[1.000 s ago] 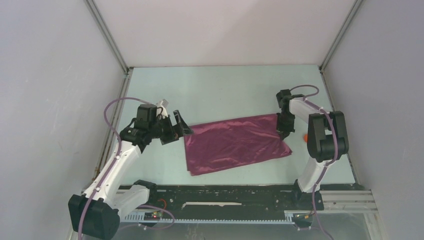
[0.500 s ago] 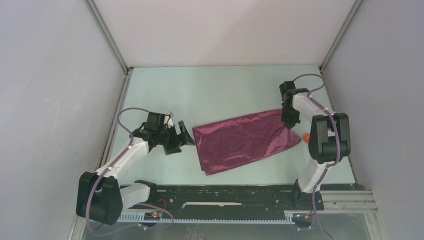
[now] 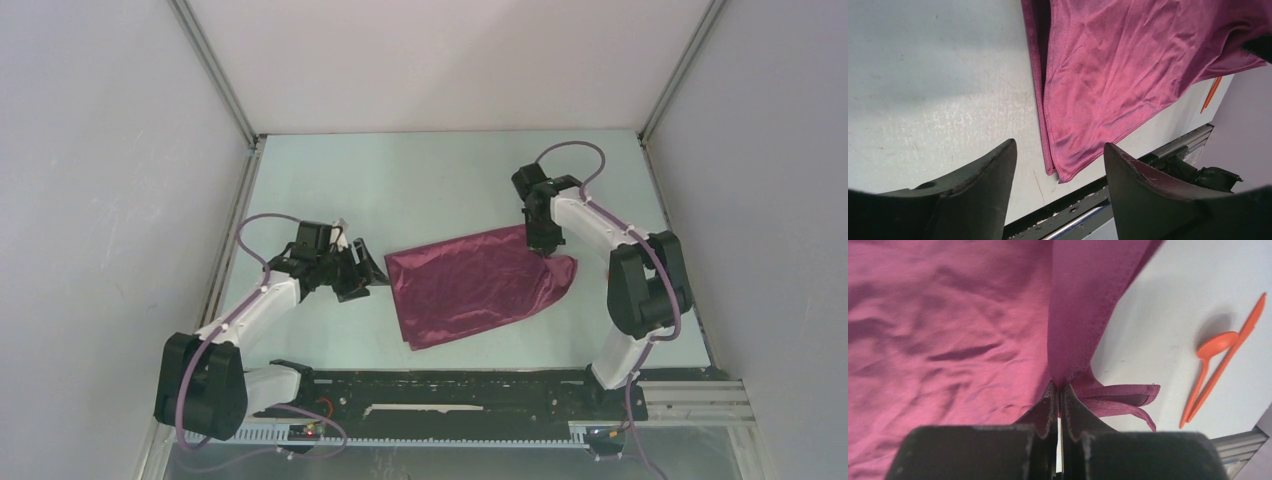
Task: Fold the napkin into a case and place the utensils inside
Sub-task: Fold the rectangle-folded napkin at the center of the board.
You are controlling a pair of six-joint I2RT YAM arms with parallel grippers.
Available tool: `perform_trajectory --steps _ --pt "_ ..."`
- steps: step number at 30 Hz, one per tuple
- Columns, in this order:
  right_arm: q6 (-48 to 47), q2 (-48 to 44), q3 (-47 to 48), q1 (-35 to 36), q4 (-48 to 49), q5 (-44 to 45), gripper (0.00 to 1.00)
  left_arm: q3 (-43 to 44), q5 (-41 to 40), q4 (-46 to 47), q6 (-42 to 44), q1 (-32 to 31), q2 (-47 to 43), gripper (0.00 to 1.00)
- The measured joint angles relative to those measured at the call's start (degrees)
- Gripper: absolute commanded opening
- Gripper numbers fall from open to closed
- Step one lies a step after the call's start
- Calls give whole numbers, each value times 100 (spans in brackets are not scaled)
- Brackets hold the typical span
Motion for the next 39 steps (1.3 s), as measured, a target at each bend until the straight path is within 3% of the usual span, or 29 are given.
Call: perform_trajectory --steps 6,11,15,25,39 --pt "481 50 306 1182 2 -323 0 0 -168 4 -83 28 -76 66" --pt "992 463 566 2365 356 -1167 0 0 -361 -66 -111 297 -568 66" --pt "1344 940 748 2914 807 -1919 0 0 -455 -221 -94 557 -870 66" --pt "1797 1530 946 3075 1469 -2940 0 -28 -483 -411 -90 678 -1062 66" --pt "2015 1744 962 3134 1733 -3289 0 -59 -483 -481 -44 721 -1099 66"
